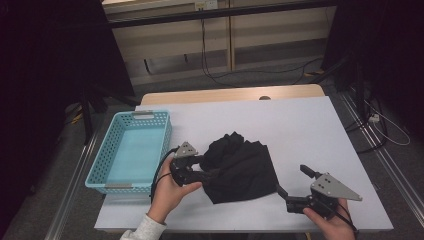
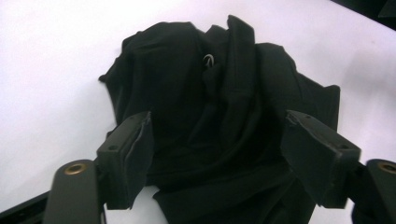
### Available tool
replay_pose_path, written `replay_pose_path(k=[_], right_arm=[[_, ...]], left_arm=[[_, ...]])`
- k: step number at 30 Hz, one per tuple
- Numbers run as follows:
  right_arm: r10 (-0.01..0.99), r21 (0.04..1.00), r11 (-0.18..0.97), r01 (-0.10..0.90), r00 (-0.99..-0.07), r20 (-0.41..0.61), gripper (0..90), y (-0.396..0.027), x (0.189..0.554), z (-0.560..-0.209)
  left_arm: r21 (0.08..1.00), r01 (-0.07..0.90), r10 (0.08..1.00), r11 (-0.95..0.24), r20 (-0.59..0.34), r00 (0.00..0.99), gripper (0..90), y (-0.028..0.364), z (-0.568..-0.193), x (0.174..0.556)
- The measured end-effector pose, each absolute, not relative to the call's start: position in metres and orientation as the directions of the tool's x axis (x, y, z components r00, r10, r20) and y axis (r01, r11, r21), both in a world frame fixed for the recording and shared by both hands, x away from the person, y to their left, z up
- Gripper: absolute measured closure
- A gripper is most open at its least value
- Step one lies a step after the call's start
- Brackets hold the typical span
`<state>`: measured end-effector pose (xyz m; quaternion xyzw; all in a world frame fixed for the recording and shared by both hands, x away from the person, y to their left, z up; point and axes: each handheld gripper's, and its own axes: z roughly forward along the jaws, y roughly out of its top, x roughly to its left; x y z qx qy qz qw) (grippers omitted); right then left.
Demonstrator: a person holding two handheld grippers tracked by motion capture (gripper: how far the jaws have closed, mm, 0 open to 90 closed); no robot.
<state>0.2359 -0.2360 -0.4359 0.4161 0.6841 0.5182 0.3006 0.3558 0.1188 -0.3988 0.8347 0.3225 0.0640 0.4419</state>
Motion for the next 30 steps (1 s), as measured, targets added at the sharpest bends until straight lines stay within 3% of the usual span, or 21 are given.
replay_pose_path(k=[13, 18, 30], right_arm=[[0.875, 0.940, 0.123, 0.318, -0.483, 0.049, 7.5, -0.201, 0.267, -0.435], [0.871, 0.934, 0.102, 0.343, -0.485, 0.083, 11.5, -0.190, 0.280, -0.437], [0.842, 0.921, 0.135, 0.365, -0.533, 0.087, 9.7, -0.163, 0.301, -0.435]], left_arm=[[0.771, 0.497, 0.609, -0.399, -0.182, 0.772, 11.8, 0.133, -0.399, 0.352], [0.773, 0.489, 0.605, -0.404, -0.175, 0.777, 11.5, 0.132, -0.400, 0.352], [0.778, 0.483, 0.604, -0.402, -0.171, 0.778, 13.0, 0.132, -0.397, 0.349]])
